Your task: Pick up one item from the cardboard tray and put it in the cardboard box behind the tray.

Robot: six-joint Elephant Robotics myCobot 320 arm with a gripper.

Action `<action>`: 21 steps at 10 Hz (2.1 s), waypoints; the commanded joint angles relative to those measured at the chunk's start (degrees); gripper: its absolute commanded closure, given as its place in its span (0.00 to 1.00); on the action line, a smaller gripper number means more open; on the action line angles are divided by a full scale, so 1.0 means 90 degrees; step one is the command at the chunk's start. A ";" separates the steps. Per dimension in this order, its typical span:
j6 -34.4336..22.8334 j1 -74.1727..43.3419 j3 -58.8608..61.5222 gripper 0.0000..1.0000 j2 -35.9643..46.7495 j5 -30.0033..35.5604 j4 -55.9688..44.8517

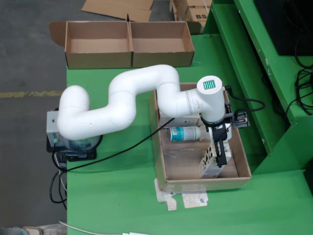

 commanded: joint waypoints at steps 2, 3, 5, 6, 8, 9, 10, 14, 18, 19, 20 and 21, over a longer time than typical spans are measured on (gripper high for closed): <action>0.0027 -0.0028 0.0165 0.00 0.0153 -0.0029 0.0084; 0.0027 -0.0028 0.0165 0.00 0.0153 -0.0029 0.0084; 0.0027 -0.0028 0.0165 0.20 0.0153 -0.0029 0.0084; 0.0027 -0.0028 0.0165 0.30 0.0153 -0.0029 0.0084; 0.0027 -0.0028 0.0165 0.50 0.0153 -0.0029 0.0084; 0.0027 -0.0028 0.0165 0.60 0.0153 -0.0029 0.0084; 0.0027 -0.0028 0.0165 0.70 0.0154 -0.0029 0.0084; 0.0027 -0.0028 0.0166 1.00 0.0153 -0.0029 0.0084; 0.0027 -0.0028 0.0166 1.00 0.0153 -0.0029 0.0084; 0.0027 -0.0028 0.0166 1.00 0.0153 -0.0029 0.0084; 0.0027 -0.0028 0.0166 1.00 0.0153 -0.0029 0.0084; 0.0027 -0.0028 0.0166 1.00 0.0153 -0.0029 0.0084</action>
